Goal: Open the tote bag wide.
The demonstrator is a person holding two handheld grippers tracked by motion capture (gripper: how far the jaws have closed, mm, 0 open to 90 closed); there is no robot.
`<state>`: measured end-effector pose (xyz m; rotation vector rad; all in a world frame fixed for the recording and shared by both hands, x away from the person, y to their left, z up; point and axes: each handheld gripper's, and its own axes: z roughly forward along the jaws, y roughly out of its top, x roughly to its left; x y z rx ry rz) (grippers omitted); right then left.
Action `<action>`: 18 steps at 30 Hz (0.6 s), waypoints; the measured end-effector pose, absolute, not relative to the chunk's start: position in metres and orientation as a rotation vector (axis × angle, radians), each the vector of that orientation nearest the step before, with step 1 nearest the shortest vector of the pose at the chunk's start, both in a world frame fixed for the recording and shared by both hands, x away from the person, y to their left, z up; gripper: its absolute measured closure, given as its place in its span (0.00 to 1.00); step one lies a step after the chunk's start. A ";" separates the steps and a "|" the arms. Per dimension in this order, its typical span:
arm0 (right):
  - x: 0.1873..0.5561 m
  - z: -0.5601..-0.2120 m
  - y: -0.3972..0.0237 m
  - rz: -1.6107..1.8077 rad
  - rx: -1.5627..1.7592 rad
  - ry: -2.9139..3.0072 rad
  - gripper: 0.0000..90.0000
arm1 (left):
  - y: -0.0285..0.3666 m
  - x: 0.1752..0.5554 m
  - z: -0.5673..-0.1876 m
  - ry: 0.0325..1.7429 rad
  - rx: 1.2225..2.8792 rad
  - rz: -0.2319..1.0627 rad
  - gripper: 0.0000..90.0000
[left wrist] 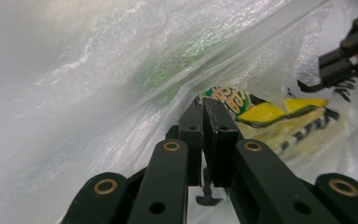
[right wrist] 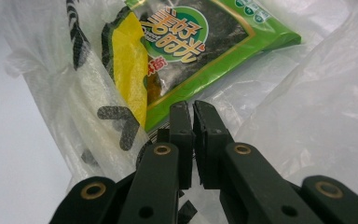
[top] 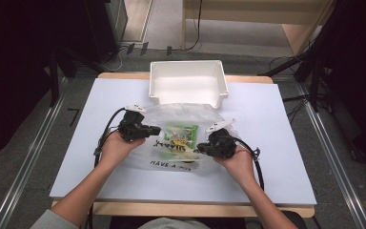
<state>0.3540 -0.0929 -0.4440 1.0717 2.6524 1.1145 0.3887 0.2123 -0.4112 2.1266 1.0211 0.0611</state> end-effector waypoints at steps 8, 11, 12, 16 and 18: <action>0.358 -0.449 -0.093 1.103 1.099 2.662 0.98 | 0.208 0.406 -0.433 1.073 2.156 0.017 0.98; 0.361 -0.452 -0.093 1.102 1.106 2.664 0.98 | 0.209 0.408 -0.440 1.093 2.189 -0.013 0.99; 0.361 -0.453 -0.093 1.094 1.110 2.667 0.98 | 0.210 0.406 -0.443 1.090 2.192 -0.016 0.99; 0.361 -0.457 -0.096 1.079 1.119 2.670 0.98 | 0.215 0.399 -0.449 1.095 2.209 -0.033 0.99; 0.360 -0.457 -0.096 1.063 1.154 2.671 0.98 | 0.217 0.394 -0.451 1.095 2.219 -0.043 0.99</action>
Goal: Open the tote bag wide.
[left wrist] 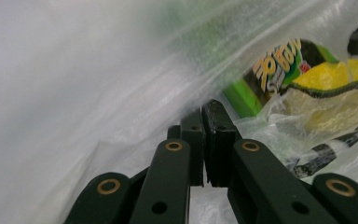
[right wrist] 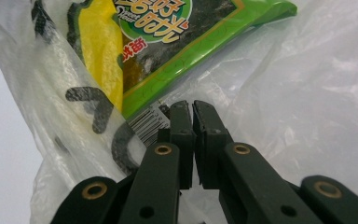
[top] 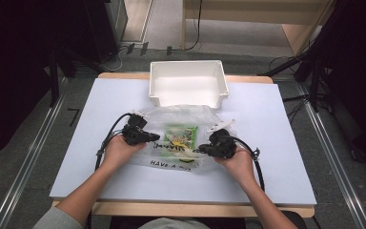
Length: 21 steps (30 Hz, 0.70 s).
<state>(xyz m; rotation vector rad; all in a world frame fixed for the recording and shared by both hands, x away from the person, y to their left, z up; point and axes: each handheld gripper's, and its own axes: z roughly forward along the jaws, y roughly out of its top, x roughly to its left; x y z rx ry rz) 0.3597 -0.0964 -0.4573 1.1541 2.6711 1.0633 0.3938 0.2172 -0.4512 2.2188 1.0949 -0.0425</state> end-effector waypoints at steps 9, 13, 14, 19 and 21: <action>0.360 -0.456 -0.094 1.075 1.158 2.632 0.98 | 0.221 0.374 -0.451 1.075 2.222 -0.064 0.99; 0.361 -0.450 -0.089 1.101 1.152 2.613 0.98 | 0.221 0.369 -0.450 1.066 2.223 -0.064 0.99; 0.361 -0.448 -0.088 1.101 1.160 2.610 0.98 | 0.220 0.369 -0.450 1.065 2.222 -0.061 0.99; 0.364 -0.449 -0.078 1.083 1.145 2.611 0.98 | 0.221 0.365 -0.449 1.073 2.223 -0.070 0.99; 0.362 -0.454 -0.078 1.031 1.179 2.627 0.99 | 0.225 0.360 -0.450 1.072 2.233 -0.064 0.99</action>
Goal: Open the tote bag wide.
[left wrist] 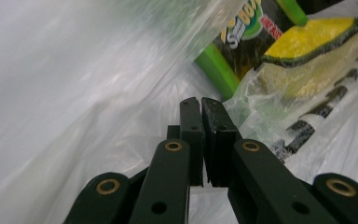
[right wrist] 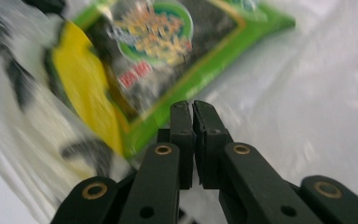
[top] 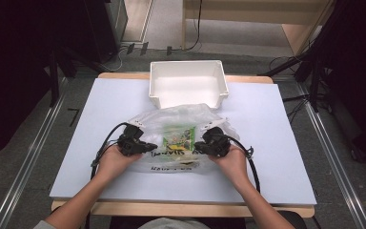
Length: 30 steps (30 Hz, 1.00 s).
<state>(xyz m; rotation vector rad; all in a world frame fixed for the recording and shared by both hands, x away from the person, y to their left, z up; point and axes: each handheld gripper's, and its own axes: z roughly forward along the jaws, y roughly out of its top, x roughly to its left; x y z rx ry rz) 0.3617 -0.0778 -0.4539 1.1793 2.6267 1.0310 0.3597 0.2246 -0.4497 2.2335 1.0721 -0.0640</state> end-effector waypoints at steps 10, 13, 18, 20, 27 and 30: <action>0.352 -0.462 -0.100 0.924 1.247 2.591 1.00 | 0.245 0.344 -0.451 1.160 2.257 -0.031 1.00; 0.348 -0.462 -0.108 0.886 1.237 2.585 1.00 | 0.253 0.340 -0.448 1.198 2.265 0.002 1.00; 0.340 -0.461 -0.123 0.847 1.271 2.566 1.00 | 0.267 0.339 -0.448 1.235 2.239 0.011 1.00; 0.337 -0.461 -0.129 0.839 1.294 2.557 1.00 | 0.271 0.339 -0.448 1.248 2.233 0.019 1.00; 0.339 -0.461 -0.155 0.806 1.364 2.502 1.00 | 0.283 0.346 -0.447 1.297 2.212 0.045 1.00; 0.341 -0.462 -0.163 0.813 1.392 2.493 1.00 | 0.285 0.349 -0.447 1.303 2.211 0.058 1.00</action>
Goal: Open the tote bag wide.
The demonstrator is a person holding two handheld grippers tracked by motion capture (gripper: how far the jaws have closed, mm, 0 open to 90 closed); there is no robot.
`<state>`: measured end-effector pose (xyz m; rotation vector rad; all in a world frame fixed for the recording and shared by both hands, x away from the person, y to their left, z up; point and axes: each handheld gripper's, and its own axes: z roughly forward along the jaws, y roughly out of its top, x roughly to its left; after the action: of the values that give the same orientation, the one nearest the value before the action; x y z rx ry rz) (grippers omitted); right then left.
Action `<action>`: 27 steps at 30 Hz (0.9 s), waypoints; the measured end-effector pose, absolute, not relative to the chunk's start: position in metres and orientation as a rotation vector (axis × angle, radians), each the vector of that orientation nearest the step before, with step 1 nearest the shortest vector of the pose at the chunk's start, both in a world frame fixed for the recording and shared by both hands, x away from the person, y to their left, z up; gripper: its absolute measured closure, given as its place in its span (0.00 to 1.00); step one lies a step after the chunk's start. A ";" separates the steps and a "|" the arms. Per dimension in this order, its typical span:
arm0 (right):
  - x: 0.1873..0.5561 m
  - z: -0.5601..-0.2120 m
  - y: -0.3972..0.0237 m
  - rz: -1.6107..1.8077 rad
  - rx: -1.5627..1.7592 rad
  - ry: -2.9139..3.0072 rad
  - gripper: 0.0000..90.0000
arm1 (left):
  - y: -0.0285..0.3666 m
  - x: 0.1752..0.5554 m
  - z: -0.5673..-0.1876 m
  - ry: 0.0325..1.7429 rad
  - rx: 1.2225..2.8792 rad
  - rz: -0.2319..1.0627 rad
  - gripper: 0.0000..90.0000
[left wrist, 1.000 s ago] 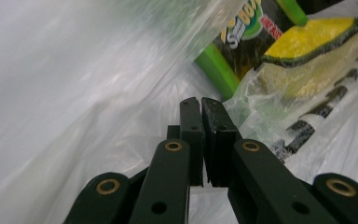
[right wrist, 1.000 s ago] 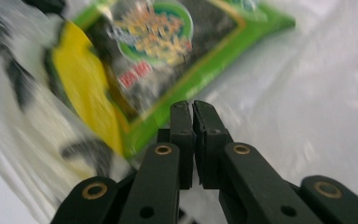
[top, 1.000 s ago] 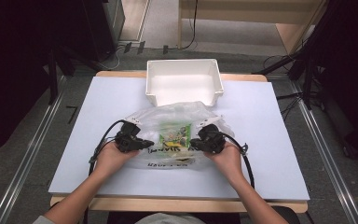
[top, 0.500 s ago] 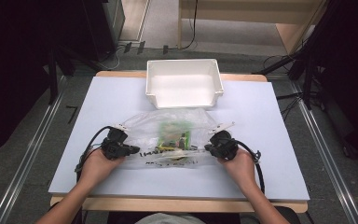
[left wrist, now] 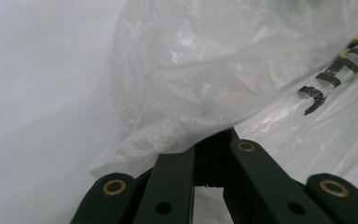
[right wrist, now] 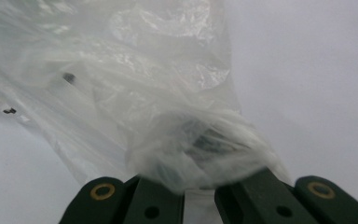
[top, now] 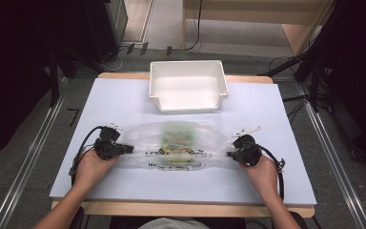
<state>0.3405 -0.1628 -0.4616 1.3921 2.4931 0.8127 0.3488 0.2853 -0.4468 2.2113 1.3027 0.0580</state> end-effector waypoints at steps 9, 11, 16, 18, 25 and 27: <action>0.341 -0.463 -0.175 0.809 1.410 2.466 1.00 | 0.291 0.349 -0.449 1.307 2.173 0.066 1.00; 0.339 -0.464 -0.178 0.822 1.428 2.453 1.00 | 0.292 0.348 -0.450 1.298 2.170 0.072 1.00; 0.336 -0.465 -0.184 0.846 1.434 2.451 1.00 | 0.294 0.347 -0.450 1.295 2.168 0.091 1.00; 0.335 -0.465 -0.186 0.854 1.433 2.449 1.00 | 0.295 0.347 -0.450 1.294 2.164 0.083 1.00; 0.334 -0.465 -0.186 0.844 1.413 2.446 1.00 | 0.297 0.349 -0.450 1.269 2.148 0.073 1.00; 0.333 -0.464 -0.187 0.891 1.380 2.474 1.00 | 0.299 0.349 -0.447 1.250 2.120 0.041 1.00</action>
<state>0.3333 -0.1870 -0.4636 1.3796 2.4737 0.8905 0.3486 0.2991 -0.4475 2.1201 1.2498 0.0406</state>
